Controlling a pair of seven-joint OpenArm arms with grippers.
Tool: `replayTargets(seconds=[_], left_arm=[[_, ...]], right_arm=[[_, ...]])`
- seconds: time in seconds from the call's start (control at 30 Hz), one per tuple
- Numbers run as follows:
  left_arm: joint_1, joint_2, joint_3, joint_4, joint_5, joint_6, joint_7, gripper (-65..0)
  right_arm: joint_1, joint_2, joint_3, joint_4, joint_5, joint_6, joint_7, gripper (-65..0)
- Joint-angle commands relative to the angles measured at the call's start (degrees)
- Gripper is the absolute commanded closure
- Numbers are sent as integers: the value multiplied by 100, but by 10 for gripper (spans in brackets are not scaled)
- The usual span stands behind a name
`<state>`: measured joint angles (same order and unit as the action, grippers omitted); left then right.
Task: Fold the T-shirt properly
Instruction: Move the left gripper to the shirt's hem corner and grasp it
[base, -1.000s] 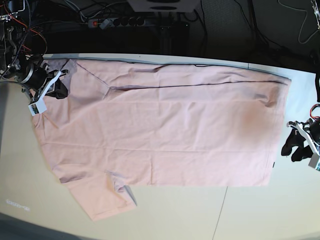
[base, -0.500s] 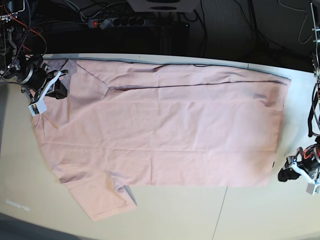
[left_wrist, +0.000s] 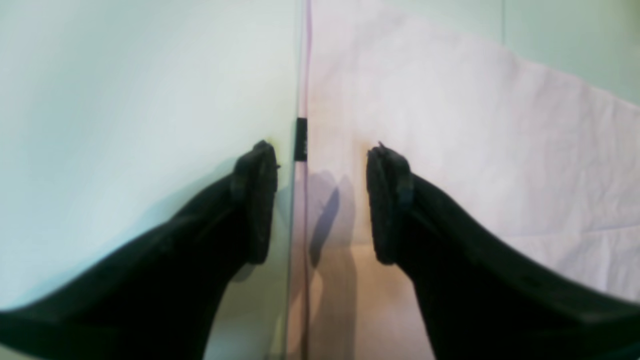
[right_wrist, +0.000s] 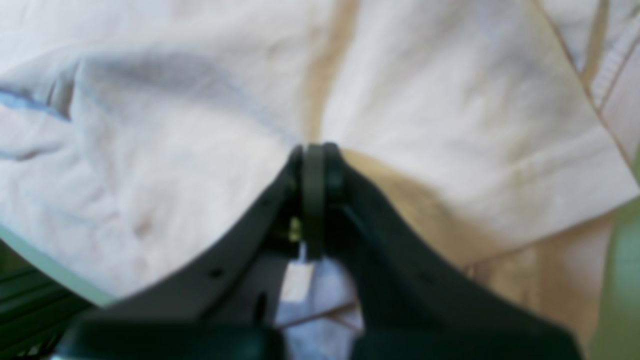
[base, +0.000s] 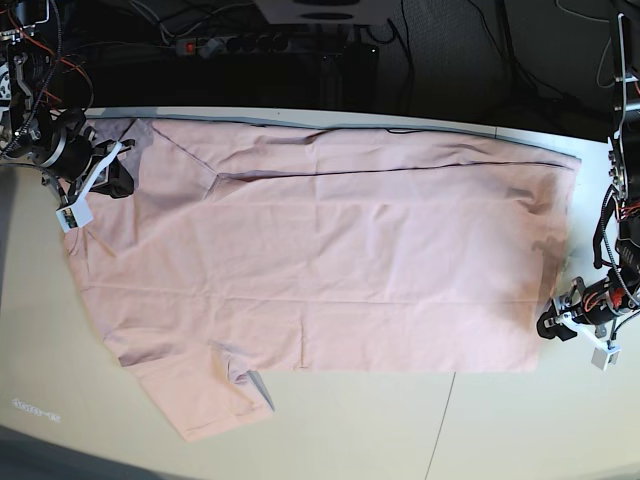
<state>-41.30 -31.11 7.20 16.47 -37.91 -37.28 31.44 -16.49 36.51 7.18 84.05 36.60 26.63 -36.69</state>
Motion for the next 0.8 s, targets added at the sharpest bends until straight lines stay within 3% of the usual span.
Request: replayTargets(seconds=[0.0, 0.17, 0.33, 0.77], left_arm=[[-203, -92, -20, 66, -61, 153, -129, -321], [-203, -4, -20, 66, 127, 219, -151, -320], [-155, 262, -20, -9, 525, 514, -389, -320], [-142, 636, -20, -52, 627, 494, -450, -315]], right_arm=[[-39, 111, 20, -26, -271, 361, -367, 0], [-37, 111, 20, -26, -269, 361, -367, 0], [-39, 111, 20, -26, -251, 361, -378, 0], [-37, 109, 20, -26, -181, 361, -409, 0]])
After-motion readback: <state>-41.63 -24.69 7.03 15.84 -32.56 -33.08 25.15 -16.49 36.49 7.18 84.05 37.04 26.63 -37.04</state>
